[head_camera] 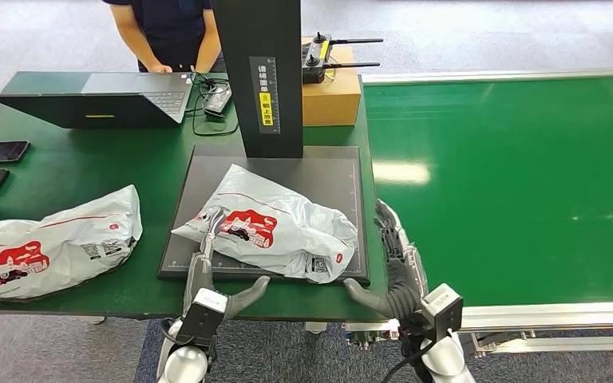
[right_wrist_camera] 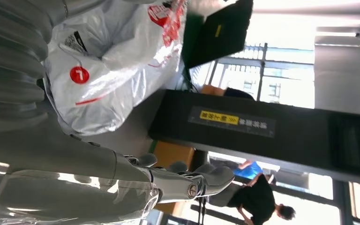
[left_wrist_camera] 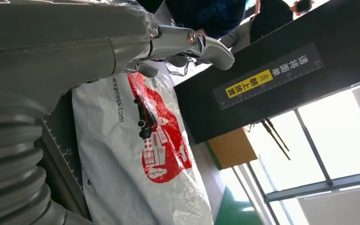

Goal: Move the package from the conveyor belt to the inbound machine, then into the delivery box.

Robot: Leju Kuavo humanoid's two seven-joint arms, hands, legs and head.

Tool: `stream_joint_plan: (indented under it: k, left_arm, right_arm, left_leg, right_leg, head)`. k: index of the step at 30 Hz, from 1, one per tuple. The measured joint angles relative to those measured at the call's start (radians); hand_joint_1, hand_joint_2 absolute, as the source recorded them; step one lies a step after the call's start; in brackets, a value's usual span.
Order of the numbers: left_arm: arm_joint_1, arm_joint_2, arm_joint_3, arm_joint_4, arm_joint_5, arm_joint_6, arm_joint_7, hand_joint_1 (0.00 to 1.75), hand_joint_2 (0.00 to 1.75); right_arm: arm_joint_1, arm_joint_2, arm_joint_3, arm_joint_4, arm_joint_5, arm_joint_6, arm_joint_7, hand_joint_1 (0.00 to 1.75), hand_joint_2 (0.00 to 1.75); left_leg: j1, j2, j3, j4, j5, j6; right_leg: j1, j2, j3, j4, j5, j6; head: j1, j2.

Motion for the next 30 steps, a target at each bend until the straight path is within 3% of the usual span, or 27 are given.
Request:
stream_joint_plan:
  k: [12, 16, 21, 30]
  left_arm:
    - [0.029, 0.02, 0.026, -0.114, -0.122, 0.027, 0.059, 0.0, 1.75]
    - [0.014, 0.04, 0.032, -0.145, -0.255, 0.009, 0.133, 0.0, 1.75]
    - [-0.105, 0.099, 0.023, -0.1, -0.412, -0.06, 0.217, 0.0, 1.75]
    - [-0.343, 0.166, -0.044, 0.132, -0.454, -0.111, 0.24, 0.0, 1.75]
  right_arm:
    - [0.089, 0.001, -0.073, -0.13, 0.04, 0.0, 0.0, 0.0, 1.75]
    - [0.103, 0.004, -0.087, -0.14, 0.09, 0.049, 0.0, 0.0, 1.75]
    - [0.1, 0.014, -0.098, -0.141, 0.101, 0.089, 0.0, 0.0, 1.75]
    - [0.083, 0.015, -0.099, -0.139, 0.081, 0.12, 0.0, 0.0, 1.75]
  left_leg:
    - [0.0, 0.0, 0.0, 0.0, 0.0, 0.0]
    - [0.0, 0.0, 0.0, 0.0, 0.0, 0.0]
    - [0.0, 0.0, 0.001, 0.0, 0.001, -0.001]
    - [0.0, 0.0, 0.001, 0.0, 0.002, -0.002]
  right_leg:
    - [0.0, 0.0, 0.0, 0.0, 0.0, 0.0]
    - [0.0, 0.0, 0.0, 0.0, 0.0, 0.0]
    - [0.0, -0.001, 0.0, 0.0, 0.001, -0.001]
    - [0.0, 0.0, 0.0, 0.001, 0.002, -0.002]
  head:
    - [0.0, 0.0]
    - [0.0, 0.0]
    - [0.0, 0.0]
    - [0.0, 0.0]
